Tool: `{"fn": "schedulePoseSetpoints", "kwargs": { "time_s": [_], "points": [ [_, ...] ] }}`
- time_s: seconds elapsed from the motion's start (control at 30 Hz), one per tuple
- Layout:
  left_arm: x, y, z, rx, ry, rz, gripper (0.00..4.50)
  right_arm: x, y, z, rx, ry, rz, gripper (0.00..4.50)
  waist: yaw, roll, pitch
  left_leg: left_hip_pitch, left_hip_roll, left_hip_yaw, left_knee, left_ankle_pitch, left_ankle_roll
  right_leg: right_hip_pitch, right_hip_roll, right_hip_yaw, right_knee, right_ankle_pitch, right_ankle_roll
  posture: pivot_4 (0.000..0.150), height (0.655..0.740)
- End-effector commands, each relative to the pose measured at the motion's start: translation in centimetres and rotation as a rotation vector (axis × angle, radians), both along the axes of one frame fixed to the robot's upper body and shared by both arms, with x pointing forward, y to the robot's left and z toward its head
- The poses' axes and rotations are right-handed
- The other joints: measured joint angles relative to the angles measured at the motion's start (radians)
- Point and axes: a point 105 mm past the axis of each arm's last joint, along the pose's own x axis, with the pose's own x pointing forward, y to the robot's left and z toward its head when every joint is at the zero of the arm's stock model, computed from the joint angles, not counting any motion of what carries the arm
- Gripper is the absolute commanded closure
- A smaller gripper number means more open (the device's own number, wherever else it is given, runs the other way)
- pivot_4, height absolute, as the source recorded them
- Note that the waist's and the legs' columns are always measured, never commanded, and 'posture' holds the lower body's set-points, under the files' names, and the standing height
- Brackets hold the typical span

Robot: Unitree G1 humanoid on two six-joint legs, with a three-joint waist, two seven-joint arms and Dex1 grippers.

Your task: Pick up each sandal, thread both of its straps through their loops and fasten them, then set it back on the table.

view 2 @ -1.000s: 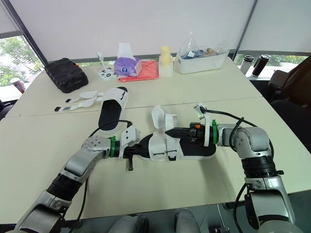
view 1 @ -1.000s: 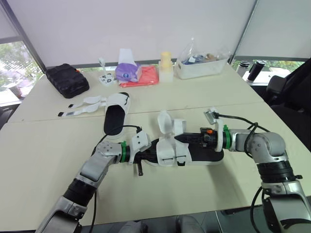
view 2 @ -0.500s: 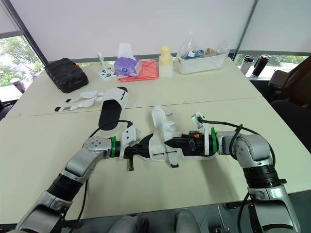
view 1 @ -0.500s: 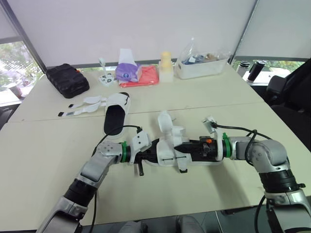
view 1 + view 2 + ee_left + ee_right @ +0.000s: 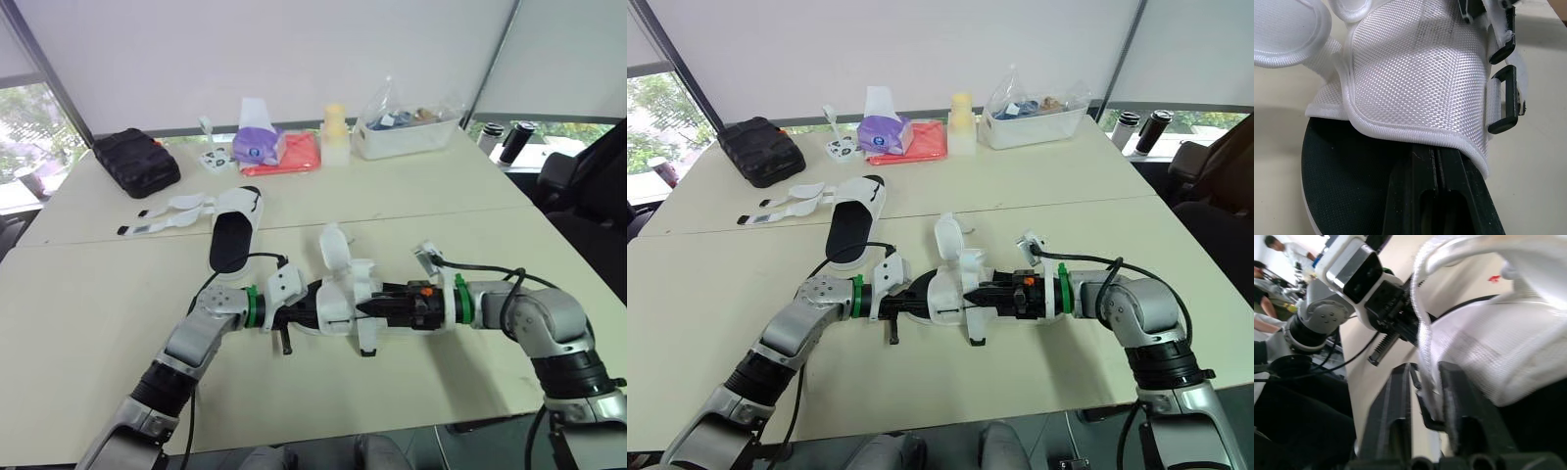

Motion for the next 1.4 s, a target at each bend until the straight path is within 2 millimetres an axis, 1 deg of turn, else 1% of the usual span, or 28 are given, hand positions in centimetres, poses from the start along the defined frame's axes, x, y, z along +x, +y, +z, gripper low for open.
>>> {"fn": "schedulePoseSetpoints", "kwargs": {
  "time_s": [0.03, 0.1, 0.17, 0.23, 0.27, 0.4, 0.5, 0.57, 0.67, 0.73, 0.87, 1.07, 1.13, 1.3, 1.4],
  "points": [
    [-0.5, -0.8, 0.0, -0.010, 0.004, -0.033, 4.50, 0.2, -0.7, 2.1, 0.030, -0.116, -0.031, 3.36, 0.001, 0.000, 0.000, 0.000, 0.000, 0.000, 0.000, 0.000, 0.000, 0.000, 0.000, 0.000, 0.000, 0.000, 0.000, 0.150, 0.7400],
    [-0.6, -0.8, -0.1, -0.003, 0.007, -0.049, 4.50, -0.4, -0.4, 1.6, 0.024, -0.101, -0.001, 2.67, 0.001, 0.000, 0.000, 0.000, 0.000, 0.000, 0.000, 0.000, 0.000, 0.000, 0.000, 0.000, 0.000, 0.000, 0.000, 0.150, 0.7400],
    [-0.6, -0.9, 0.0, -0.002, 0.005, -0.054, 4.50, -0.7, -0.4, 1.4, 0.018, -0.101, 0.001, 1.64, 0.000, 0.000, 0.000, 0.000, 0.000, 0.000, 0.000, 0.000, 0.000, 0.000, 0.000, 0.000, 0.000, 0.000, 0.000, 0.150, 0.7400],
    [-0.4, -1.0, 0.1, -0.003, 0.003, -0.051, 4.50, -0.6, -0.8, 1.4, 0.005, -0.114, -0.018, 0.67, 0.000, 0.000, 0.000, 0.000, 0.000, 0.000, 0.000, 0.000, 0.000, 0.000, 0.000, 0.000, 0.000, 0.000, 0.000, 0.150, 0.7400],
    [-0.3, -1.0, 0.1, -0.004, 0.002, -0.050, 4.50, -0.5, -1.1, 1.4, -0.007, -0.124, -0.037, 0.10, 0.000, 0.000, 0.000, 0.000, 0.000, 0.000, 0.000, 0.000, 0.000, 0.000, 0.000, 0.000, 0.000, 0.000, 0.000, 0.150, 0.7400],
    [-0.3, -0.9, 0.0, -0.005, 0.004, -0.048, 4.50, -0.2, -3.5, 2.0, -0.017, -0.136, -0.143, 0.04, 0.003, 0.000, 0.000, 0.000, 0.000, 0.000, 0.000, 0.000, 0.000, 0.001, 0.000, 0.000, 0.000, 0.000, 0.000, 0.150, 0.7400],
    [-0.5, -1.0, -0.2, -0.008, 0.009, -0.050, 4.50, -1.4, -5.4, 1.9, -0.045, -0.131, -0.193, 0.04, 0.004, 0.000, 0.000, 0.000, 0.000, 0.000, 0.000, 0.000, 0.000, 0.001, 0.000, 0.000, 0.000, 0.000, 0.000, 0.150, 0.7400],
    [-0.5, -1.0, -0.2, -0.010, 0.009, -0.051, 4.50, -2.4, -5.7, 1.7, -0.044, -0.105, -0.193, 0.04, 0.002, 0.000, 0.000, 0.000, 0.000, 0.000, 0.000, 0.000, 0.001, 0.000, 0.000, 0.000, 0.000, 0.000, 0.000, 0.150, 0.7400],
    [-0.5, -1.2, -0.2, -0.013, 0.009, -0.052, 4.50, -3.8, -5.5, 1.1, -0.046, -0.072, -0.181, 0.04, 0.002, 0.000, 0.000, 0.000, 0.000, 0.000, 0.000, 0.000, 0.001, 0.001, 0.000, 0.000, 0.000, 0.000, 0.000, 0.150, 0.7400],
    [-0.5, -1.2, -0.2, -0.014, 0.008, -0.054, 4.50, -4.8, -5.0, 0.4, -0.049, -0.044, -0.164, 0.04, 0.001, 0.000, 0.000, 0.001, 0.000, 0.000, 0.000, 0.000, 0.001, 0.001, 0.000, 0.000, 0.000, 0.000, 0.000, 0.150, 0.7400],
    [-0.6, -1.3, -0.1, -0.015, 0.007, -0.058, 4.50, -5.9, -3.8, -0.9, -0.041, -0.014, -0.154, 0.04, 0.002, 0.000, 0.000, 0.001, 0.000, 0.000, 0.000, 0.000, 0.001, 0.002, 0.000, 0.000, -0.001, 0.000, 0.001, 0.150, 0.7400],
    [-0.5, -1.2, 0.0, -0.013, 0.002, -0.056, 4.50, -6.2, -3.1, -2.2, -0.041, 0.011, -0.158, 0.04, 0.002, 0.000, 0.000, 0.001, 0.000, 0.000, 0.000, 0.000, 0.001, 0.002, 0.000, 0.000, -0.001, 0.000, 0.001, 0.150, 0.7400],
    [-0.5, -1.1, 0.0, -0.013, 0.000, -0.053, 4.50, -6.0, -2.6, -2.6, -0.038, 0.016, -0.156, 0.04, 0.002, 0.000, 0.000, 0.001, 0.000, 0.000, 0.000, 0.000, 0.001, 0.002, 0.000, 0.000, -0.001, 0.000, 0.001, 0.150, 0.7400],
    [-0.6, -1.2, 0.0, -0.015, -0.001, -0.051, 4.50, -5.6, -1.9, -3.1, -0.027, 0.022, -0.146, 0.04, 0.002, 0.000, 0.000, 0.001, 0.000, 0.000, 0.000, 0.000, 0.001, 0.002, 0.000, 0.000, -0.001, 0.000, 0.001, 0.150, 0.7400],
    [-0.7, -1.3, 0.0, -0.016, 0.000, -0.050, 4.50, -5.6, -0.9, -3.4, -0.010, 0.028, -0.120, 0.04, 0.002, 0.000, 0.000, 0.001, 0.000, 0.000, 0.000, 0.000, 0.001, 0.002, 0.000, 0.000, -0.001, 0.000, 0.001, 0.150, 0.7400]
  ]
}}
